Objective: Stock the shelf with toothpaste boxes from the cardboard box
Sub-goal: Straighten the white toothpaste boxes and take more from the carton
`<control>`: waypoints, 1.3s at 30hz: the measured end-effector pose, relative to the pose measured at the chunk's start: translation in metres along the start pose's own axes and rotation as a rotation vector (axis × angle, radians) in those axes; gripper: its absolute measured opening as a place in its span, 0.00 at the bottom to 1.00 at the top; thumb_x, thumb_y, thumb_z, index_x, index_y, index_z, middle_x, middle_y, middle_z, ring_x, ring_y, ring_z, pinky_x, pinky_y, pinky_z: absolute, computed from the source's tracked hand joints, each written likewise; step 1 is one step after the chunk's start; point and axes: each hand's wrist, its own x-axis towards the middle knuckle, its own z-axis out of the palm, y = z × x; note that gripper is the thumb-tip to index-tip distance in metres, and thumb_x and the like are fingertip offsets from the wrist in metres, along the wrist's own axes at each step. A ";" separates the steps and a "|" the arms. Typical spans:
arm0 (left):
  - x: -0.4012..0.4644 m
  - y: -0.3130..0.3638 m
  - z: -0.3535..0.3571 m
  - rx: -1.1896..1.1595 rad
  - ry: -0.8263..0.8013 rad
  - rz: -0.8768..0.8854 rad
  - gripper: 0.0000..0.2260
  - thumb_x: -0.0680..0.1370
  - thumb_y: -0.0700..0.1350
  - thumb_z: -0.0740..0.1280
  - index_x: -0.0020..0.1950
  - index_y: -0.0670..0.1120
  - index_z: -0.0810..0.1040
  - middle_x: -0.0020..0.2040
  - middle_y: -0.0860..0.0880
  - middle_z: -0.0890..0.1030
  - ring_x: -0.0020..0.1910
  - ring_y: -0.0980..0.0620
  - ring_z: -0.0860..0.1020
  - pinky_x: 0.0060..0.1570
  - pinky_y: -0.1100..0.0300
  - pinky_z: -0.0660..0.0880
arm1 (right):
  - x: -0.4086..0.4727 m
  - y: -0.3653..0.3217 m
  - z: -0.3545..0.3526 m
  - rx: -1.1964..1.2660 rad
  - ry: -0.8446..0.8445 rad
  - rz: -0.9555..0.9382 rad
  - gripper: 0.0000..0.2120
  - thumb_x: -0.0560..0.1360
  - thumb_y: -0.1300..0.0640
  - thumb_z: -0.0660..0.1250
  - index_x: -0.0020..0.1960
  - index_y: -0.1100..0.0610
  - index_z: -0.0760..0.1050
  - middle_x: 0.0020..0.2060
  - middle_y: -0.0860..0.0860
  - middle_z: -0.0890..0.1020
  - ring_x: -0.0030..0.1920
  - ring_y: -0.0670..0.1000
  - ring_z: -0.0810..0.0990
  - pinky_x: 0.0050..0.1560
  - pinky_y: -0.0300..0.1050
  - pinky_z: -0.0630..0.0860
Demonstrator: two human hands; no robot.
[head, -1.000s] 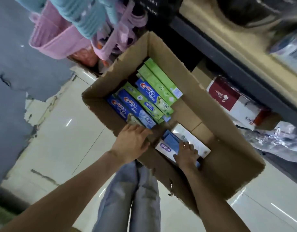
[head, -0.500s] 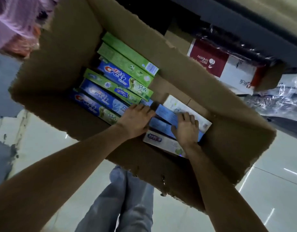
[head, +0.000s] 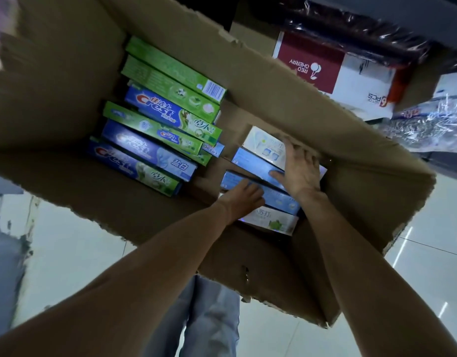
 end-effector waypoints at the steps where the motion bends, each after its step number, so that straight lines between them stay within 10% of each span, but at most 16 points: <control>1: -0.001 -0.001 0.003 0.011 -0.008 -0.020 0.18 0.78 0.44 0.58 0.68 0.46 0.67 0.65 0.44 0.71 0.62 0.46 0.73 0.59 0.53 0.70 | 0.001 0.002 -0.001 -0.007 -0.010 0.012 0.42 0.68 0.44 0.72 0.74 0.54 0.54 0.64 0.60 0.71 0.65 0.62 0.67 0.63 0.55 0.62; 6: -0.005 -0.010 0.013 0.007 0.133 -0.151 0.15 0.70 0.46 0.57 0.43 0.51 0.84 0.41 0.51 0.82 0.37 0.53 0.80 0.31 0.63 0.76 | 0.009 0.006 -0.009 -0.103 -0.032 -0.011 0.41 0.65 0.38 0.72 0.68 0.58 0.63 0.63 0.58 0.73 0.62 0.59 0.66 0.61 0.51 0.60; 10: -0.020 -0.039 -0.004 -0.155 -0.024 -0.028 0.24 0.72 0.45 0.68 0.65 0.39 0.68 0.63 0.39 0.69 0.63 0.41 0.69 0.53 0.51 0.74 | -0.011 -0.005 -0.013 -0.017 0.002 0.019 0.31 0.70 0.44 0.70 0.64 0.61 0.64 0.61 0.59 0.74 0.61 0.60 0.71 0.60 0.54 0.66; 14: -0.057 -0.061 -0.018 -0.232 0.021 -0.106 0.36 0.68 0.58 0.71 0.68 0.42 0.64 0.65 0.41 0.64 0.62 0.43 0.66 0.58 0.51 0.70 | -0.048 -0.021 -0.041 0.078 -0.040 0.066 0.28 0.74 0.47 0.68 0.65 0.59 0.61 0.61 0.59 0.74 0.58 0.61 0.76 0.54 0.54 0.73; 25: -0.246 -0.048 -0.099 -1.156 0.225 -0.778 0.29 0.68 0.56 0.71 0.63 0.48 0.64 0.53 0.48 0.79 0.52 0.43 0.78 0.47 0.56 0.71 | -0.200 -0.055 -0.193 1.190 -0.130 0.229 0.19 0.75 0.54 0.68 0.60 0.55 0.64 0.53 0.45 0.78 0.51 0.46 0.79 0.50 0.41 0.73; 30: -0.322 -0.003 -0.173 -2.006 0.611 -0.709 0.24 0.75 0.38 0.69 0.66 0.42 0.63 0.58 0.46 0.78 0.50 0.56 0.79 0.49 0.65 0.74 | -0.281 -0.069 -0.270 1.547 -0.108 0.181 0.19 0.78 0.47 0.61 0.67 0.43 0.63 0.56 0.41 0.78 0.52 0.43 0.79 0.51 0.44 0.77; 33: -0.361 0.014 -0.221 -1.970 0.656 -0.636 0.30 0.71 0.35 0.73 0.66 0.46 0.60 0.49 0.56 0.77 0.41 0.64 0.78 0.41 0.71 0.74 | -0.318 -0.074 -0.306 1.591 -0.069 0.163 0.23 0.75 0.35 0.52 0.67 0.41 0.65 0.56 0.42 0.80 0.49 0.39 0.81 0.48 0.40 0.76; 39: -0.395 0.034 -0.297 -1.741 0.647 -0.590 0.33 0.62 0.46 0.81 0.63 0.46 0.71 0.56 0.51 0.82 0.51 0.54 0.80 0.52 0.58 0.76 | -0.365 -0.059 -0.358 1.793 0.105 0.143 0.18 0.78 0.58 0.62 0.66 0.46 0.65 0.46 0.42 0.81 0.40 0.40 0.82 0.39 0.37 0.77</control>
